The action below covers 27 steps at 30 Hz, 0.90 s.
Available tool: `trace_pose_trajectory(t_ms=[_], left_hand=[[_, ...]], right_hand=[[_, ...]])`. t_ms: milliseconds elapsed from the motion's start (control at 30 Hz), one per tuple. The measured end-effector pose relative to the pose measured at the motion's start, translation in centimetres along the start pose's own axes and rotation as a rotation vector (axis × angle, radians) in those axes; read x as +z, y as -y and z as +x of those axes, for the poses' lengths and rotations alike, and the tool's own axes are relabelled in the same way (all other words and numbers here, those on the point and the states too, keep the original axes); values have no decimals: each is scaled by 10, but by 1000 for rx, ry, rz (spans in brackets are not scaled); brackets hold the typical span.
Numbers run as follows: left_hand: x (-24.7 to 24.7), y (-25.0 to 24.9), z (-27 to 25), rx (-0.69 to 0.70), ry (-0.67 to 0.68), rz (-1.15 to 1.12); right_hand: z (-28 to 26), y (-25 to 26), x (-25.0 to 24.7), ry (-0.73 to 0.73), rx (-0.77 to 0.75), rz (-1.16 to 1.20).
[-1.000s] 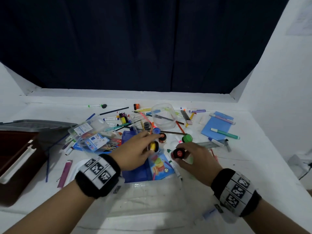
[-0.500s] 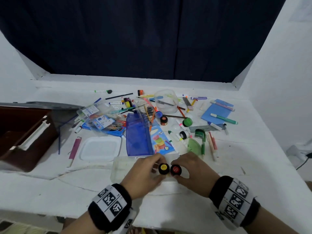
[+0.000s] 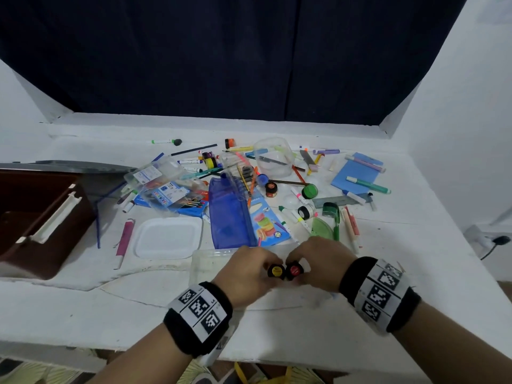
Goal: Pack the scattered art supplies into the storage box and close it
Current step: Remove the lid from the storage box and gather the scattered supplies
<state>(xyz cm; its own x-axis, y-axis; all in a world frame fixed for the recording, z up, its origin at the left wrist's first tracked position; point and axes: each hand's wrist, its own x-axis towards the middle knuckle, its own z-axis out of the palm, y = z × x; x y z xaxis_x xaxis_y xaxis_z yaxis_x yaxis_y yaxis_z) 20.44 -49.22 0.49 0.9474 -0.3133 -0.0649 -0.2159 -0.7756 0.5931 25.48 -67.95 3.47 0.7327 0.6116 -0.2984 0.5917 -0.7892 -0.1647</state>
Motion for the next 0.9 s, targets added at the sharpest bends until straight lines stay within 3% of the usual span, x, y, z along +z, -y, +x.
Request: trace_pose_trajectory(t_ms=[233, 400, 533, 667, 900], left_hand=[[-1, 9, -2, -26, -20, -66], [-10, 11, -3, -35, -22, -216], [-25, -1, 9, 14, -141, -253], [-39, -20, 46, 43, -212, -145], [-33, -33, 133, -77, -28, 294]], right_hand=[[-3, -6, 5, -52, 16, 130], [-20, -24, 3, -344, 25, 480], [-12, -60, -5, -604, 109, 478], [15, -108, -12, -492, 157, 295], [52, -147, -33, -232, 141, 45]])
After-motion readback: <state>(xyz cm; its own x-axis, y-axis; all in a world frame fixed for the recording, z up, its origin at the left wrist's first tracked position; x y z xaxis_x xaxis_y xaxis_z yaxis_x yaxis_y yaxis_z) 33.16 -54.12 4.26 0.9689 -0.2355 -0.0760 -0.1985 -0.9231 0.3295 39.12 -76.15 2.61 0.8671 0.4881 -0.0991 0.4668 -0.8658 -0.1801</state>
